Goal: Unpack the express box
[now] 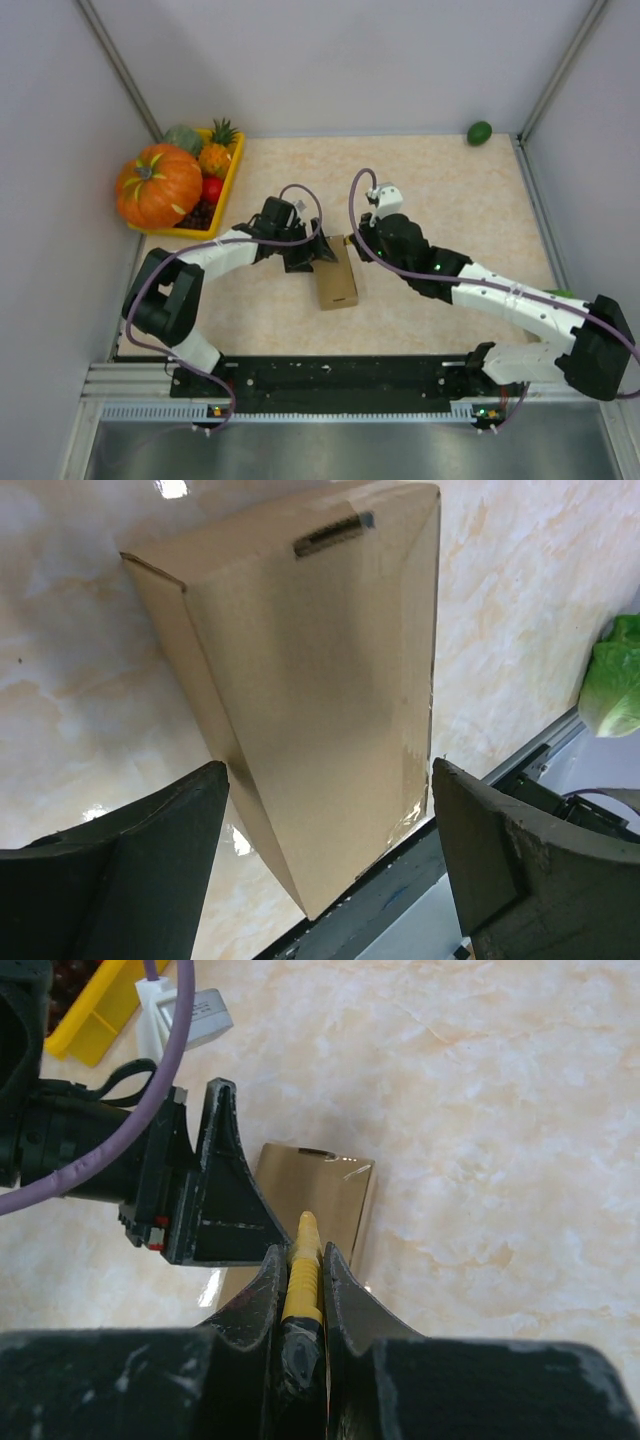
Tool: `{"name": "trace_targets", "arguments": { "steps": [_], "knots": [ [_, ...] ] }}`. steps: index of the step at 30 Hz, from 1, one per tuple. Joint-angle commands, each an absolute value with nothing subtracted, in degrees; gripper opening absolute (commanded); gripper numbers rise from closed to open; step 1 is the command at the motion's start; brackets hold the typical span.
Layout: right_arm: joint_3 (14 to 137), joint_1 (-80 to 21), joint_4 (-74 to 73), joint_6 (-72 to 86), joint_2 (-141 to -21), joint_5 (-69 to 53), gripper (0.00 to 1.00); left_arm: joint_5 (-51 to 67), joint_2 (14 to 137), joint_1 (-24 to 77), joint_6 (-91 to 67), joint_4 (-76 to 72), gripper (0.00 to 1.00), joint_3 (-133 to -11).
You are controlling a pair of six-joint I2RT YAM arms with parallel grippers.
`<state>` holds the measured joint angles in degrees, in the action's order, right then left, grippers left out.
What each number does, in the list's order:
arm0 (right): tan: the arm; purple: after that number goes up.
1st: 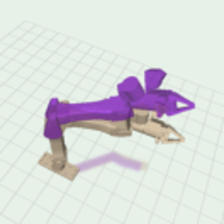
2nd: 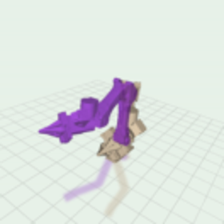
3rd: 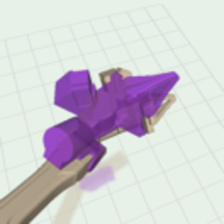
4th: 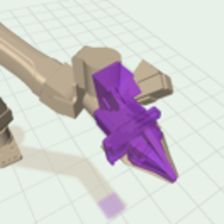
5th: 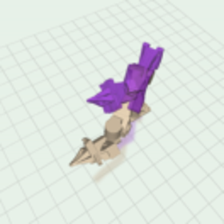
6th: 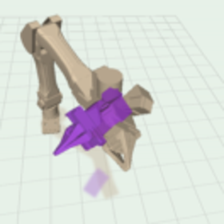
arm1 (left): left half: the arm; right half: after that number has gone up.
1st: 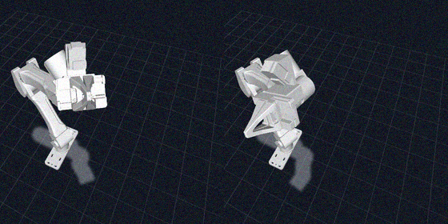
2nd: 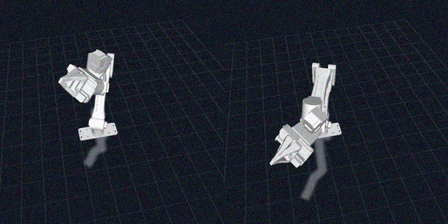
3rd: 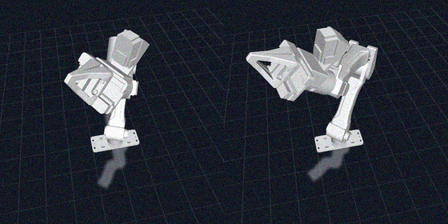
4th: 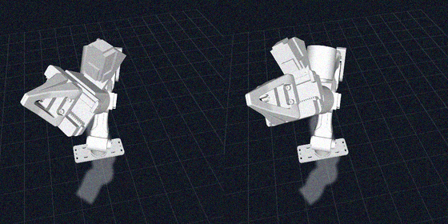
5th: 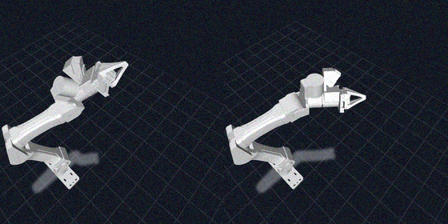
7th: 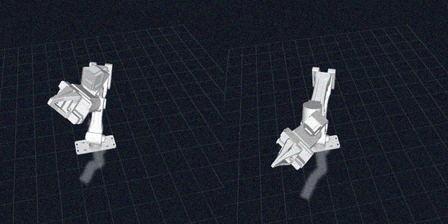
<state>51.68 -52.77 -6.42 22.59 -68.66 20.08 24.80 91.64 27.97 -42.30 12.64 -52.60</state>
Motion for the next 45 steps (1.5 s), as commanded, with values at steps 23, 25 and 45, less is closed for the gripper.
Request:
{"name": "trace_targets", "arguments": {
  "steps": [23, 25, 45],
  "knots": [
    [51.24, -53.44, 3.34, 23.82, -78.4, 27.6, 0.0, 22.67, 101.16, 25.05, -34.28, 19.51, 0.43, -57.13],
    [51.5, -53.35, 3.25, 24.08, -79.18, 27.86, 0.0, 23.64, 101.42, 25.05, -34.1, 19.86, 0.4, -57.22],
    [52.91, -53.44, 3.87, 24.08, -83.49, 30.15, 0.0, 24.08, 101.6, 25.05, -34.19, 18.72, 0.28, -55.55]
  ]
}}
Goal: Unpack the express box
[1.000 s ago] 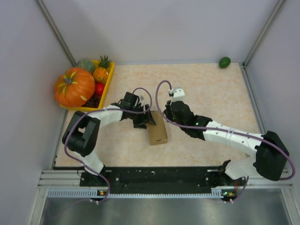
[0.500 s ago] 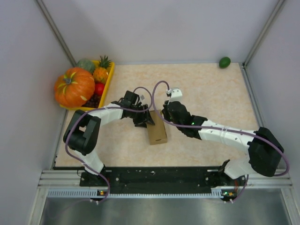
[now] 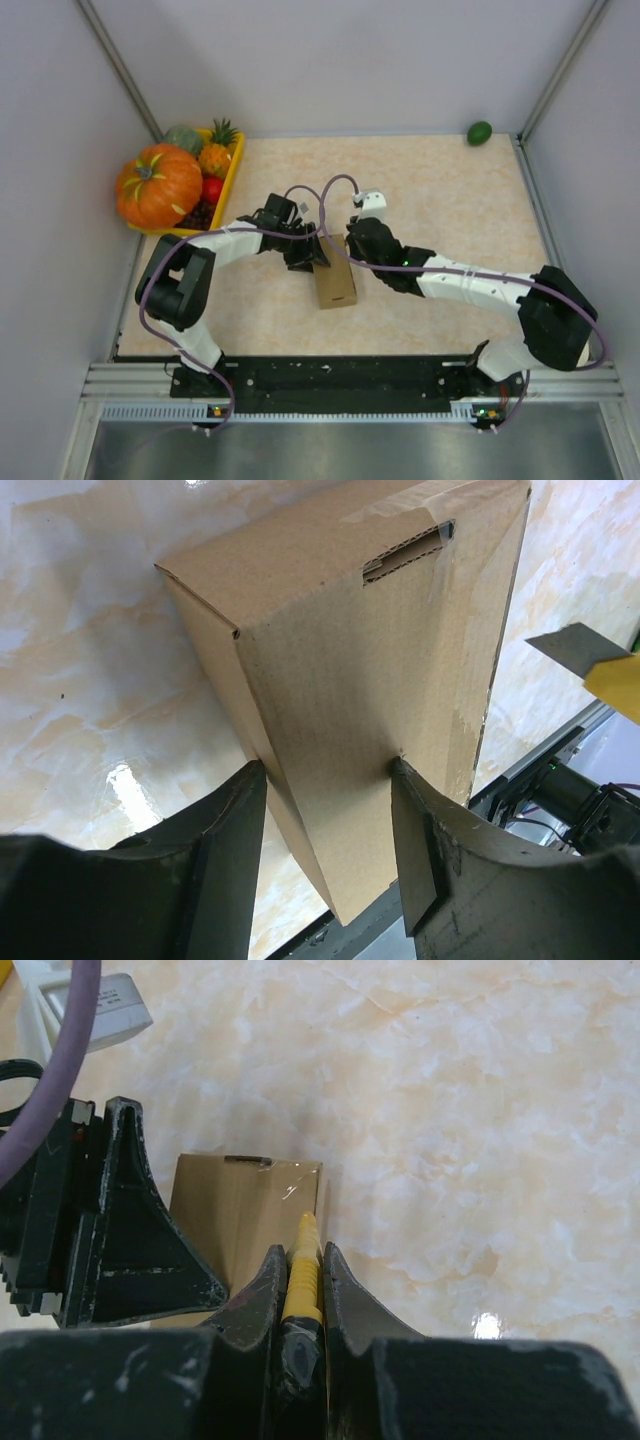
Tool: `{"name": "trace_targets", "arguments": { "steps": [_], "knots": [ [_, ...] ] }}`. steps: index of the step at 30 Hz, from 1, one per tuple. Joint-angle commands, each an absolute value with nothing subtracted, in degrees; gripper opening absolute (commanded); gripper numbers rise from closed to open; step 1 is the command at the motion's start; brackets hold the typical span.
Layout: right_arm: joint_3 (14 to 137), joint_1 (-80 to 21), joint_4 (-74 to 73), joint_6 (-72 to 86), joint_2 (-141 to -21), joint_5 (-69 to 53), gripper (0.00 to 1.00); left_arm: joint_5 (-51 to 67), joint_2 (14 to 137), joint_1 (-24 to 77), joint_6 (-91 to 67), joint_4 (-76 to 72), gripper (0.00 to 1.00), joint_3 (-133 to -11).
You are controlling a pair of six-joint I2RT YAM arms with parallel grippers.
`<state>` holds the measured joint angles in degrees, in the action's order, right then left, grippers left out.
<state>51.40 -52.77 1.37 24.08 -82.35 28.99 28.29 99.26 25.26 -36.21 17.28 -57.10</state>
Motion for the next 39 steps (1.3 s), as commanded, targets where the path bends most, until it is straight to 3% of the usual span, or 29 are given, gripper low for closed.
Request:
{"name": "trace_targets", "arguments": {
  "steps": [1, 39],
  "knots": [
    [53.26, -53.44, 3.87, 24.08, -83.93, 30.23, 0.0, 24.08, 101.51, 25.05, -34.19, 18.63, 0.28, -55.55],
    [54.67, -53.44, 4.04, 22.76, -82.97, 31.11, 0.0, 23.64, 101.43, 24.96, -34.01, 18.72, 0.23, -55.37]
  ]
}}
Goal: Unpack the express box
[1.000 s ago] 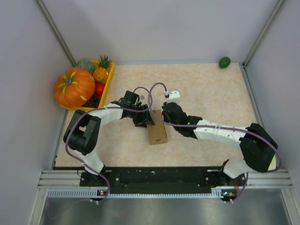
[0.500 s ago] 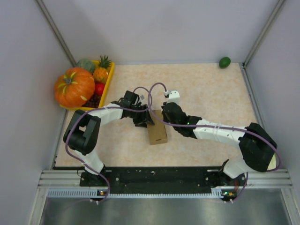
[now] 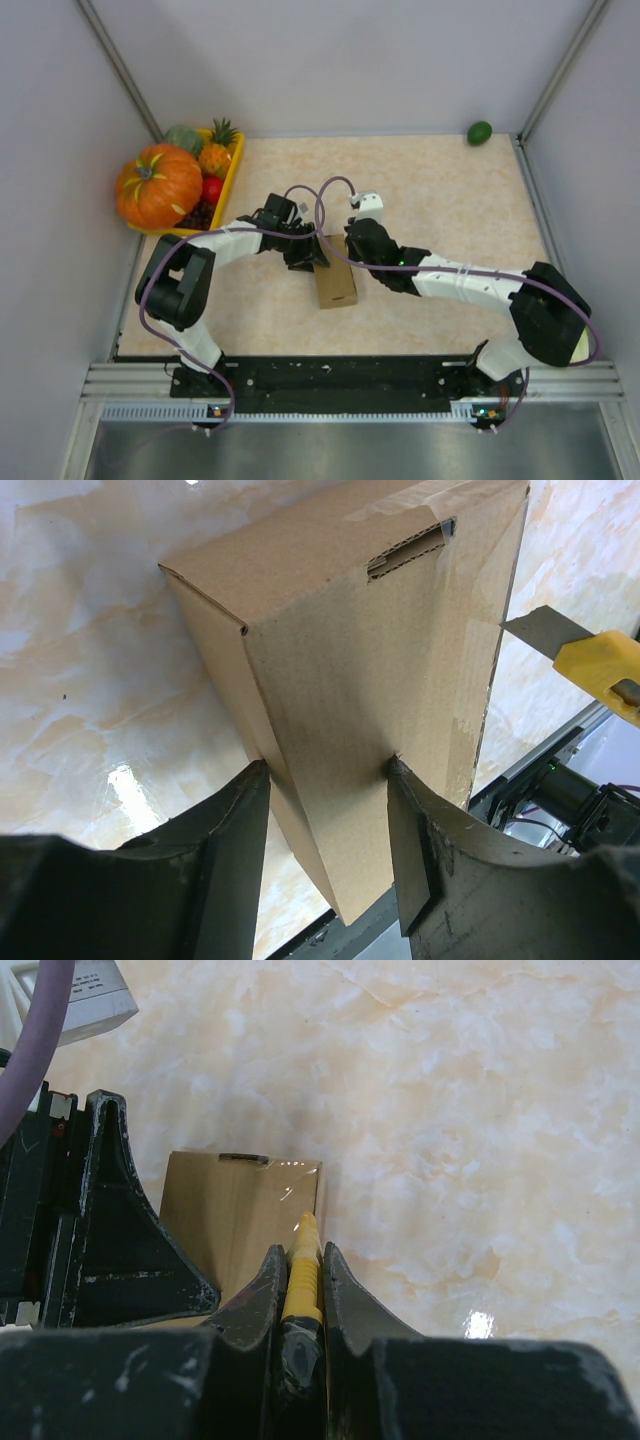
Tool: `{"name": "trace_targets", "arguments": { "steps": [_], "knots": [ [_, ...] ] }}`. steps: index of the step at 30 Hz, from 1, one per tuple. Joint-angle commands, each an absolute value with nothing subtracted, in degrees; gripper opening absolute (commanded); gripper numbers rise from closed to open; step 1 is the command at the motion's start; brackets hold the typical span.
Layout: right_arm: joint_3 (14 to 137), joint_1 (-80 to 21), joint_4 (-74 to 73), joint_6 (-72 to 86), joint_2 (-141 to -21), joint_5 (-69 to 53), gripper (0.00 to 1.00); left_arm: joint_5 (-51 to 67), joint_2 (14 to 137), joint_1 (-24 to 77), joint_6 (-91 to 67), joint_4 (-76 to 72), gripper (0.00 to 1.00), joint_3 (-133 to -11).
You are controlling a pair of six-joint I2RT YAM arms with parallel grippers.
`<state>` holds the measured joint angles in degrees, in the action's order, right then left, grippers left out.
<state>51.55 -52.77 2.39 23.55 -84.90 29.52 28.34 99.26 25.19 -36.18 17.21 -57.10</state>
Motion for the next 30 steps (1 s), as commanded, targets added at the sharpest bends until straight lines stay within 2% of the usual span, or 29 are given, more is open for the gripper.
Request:
{"name": "trace_targets", "arguments": {
  "steps": [1, 30],
  "knots": [
    [54.67, -53.44, 4.04, 22.85, -82.88, 31.11, 0.0, 23.64, 101.51, 24.96, -34.01, 18.72, 0.23, -55.46],
    [54.05, -53.44, 3.43, 23.03, -82.88, 31.2, 0.0, 23.73, 101.69, 24.96, -34.1, 18.81, 0.2, -55.46]
  ]
}}
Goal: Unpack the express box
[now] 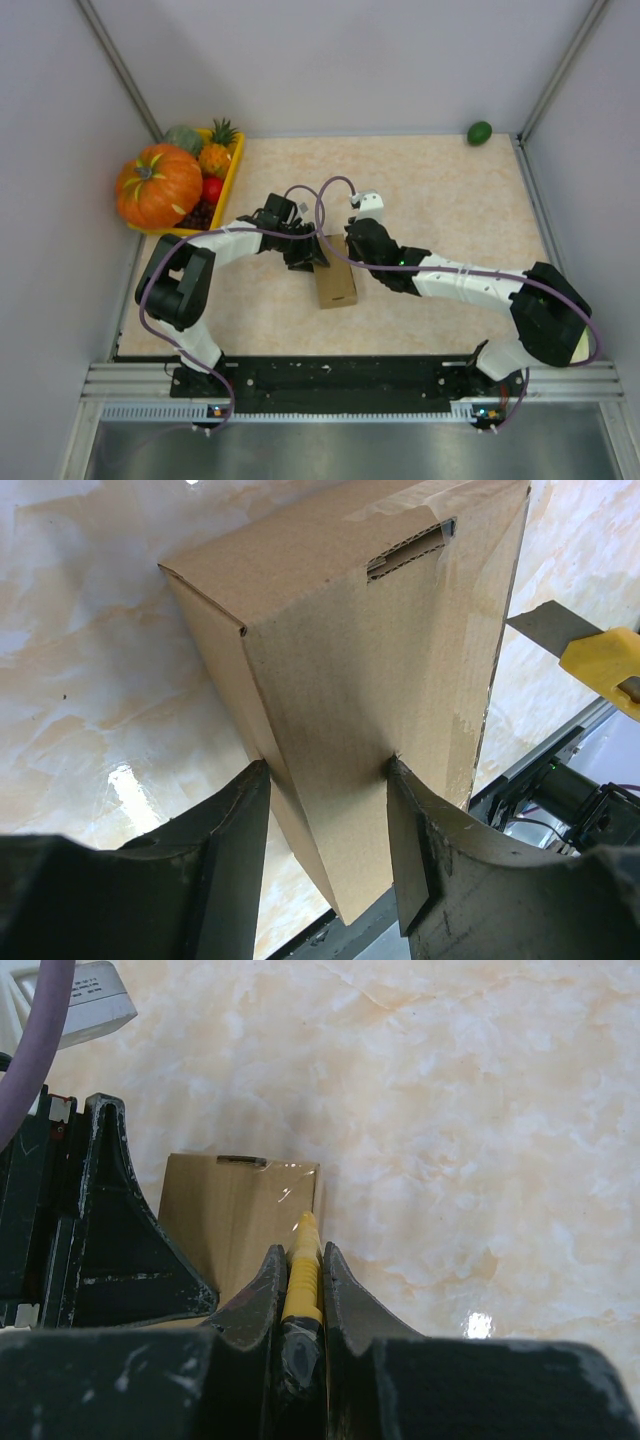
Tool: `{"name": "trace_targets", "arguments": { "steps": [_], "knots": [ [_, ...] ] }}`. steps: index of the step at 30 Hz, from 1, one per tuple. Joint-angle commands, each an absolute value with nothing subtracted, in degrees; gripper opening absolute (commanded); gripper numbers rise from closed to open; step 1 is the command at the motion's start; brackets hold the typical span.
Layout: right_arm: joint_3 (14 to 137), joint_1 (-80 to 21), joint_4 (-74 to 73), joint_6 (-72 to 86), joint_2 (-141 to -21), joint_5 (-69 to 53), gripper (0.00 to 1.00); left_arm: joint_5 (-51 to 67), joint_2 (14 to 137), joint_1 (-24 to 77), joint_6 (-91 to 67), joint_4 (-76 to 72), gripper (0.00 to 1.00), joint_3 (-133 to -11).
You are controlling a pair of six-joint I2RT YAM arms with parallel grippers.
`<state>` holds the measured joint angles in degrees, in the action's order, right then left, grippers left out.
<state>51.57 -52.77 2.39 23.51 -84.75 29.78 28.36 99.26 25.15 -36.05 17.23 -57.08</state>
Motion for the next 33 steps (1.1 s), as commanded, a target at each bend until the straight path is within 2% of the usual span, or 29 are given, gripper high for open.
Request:
{"name": "trace_targets", "arguments": {
  "steps": [1, 33],
  "knots": [
    [54.05, -53.44, 3.43, 22.94, -82.71, 31.72, 0.0, 23.64, 101.69, 24.96, -34.1, 18.81, 0.21, -55.46],
    [55.99, -53.35, 0.35, 25.14, -82.53, 30.94, 0.0, 23.64, 101.78, 24.87, -34.28, 18.72, 0.19, -55.46]
  ]
}}
